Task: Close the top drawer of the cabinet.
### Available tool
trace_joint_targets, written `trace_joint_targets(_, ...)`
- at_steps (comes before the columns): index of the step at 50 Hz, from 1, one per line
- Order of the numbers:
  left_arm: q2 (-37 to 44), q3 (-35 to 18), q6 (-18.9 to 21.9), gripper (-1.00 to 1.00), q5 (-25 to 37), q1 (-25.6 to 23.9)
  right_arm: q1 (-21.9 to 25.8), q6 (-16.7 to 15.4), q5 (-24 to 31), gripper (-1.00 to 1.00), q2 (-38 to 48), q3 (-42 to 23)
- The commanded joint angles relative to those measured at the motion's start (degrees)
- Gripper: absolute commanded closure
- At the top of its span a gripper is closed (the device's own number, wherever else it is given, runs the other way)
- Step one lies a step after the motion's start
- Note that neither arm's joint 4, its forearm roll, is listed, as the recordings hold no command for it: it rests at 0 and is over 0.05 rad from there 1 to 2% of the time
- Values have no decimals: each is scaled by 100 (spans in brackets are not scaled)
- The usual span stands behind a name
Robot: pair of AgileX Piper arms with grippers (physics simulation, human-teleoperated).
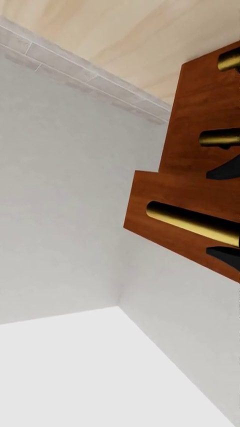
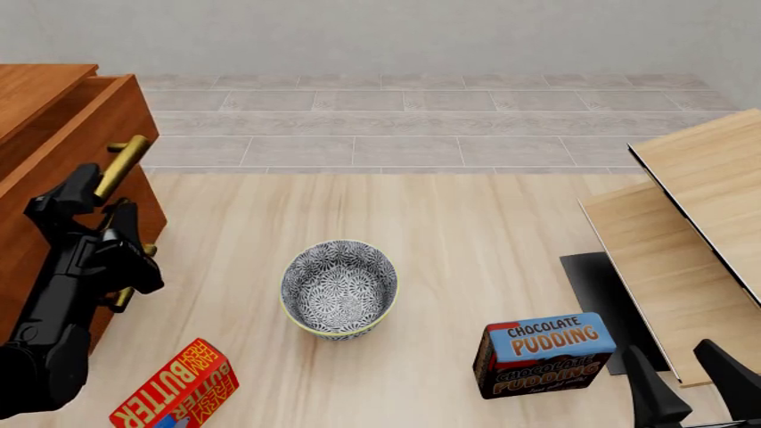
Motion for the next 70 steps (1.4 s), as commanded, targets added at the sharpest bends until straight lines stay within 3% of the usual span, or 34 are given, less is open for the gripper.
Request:
trace_joint_targets(1, -38, 33, 0, -100, -15, 252, -21, -12, 13, -100, 0, 0)
trace_joint_targets(70, 88, -146, 46, -100, -15, 638, -37, 13, -17, -100, 0, 0)
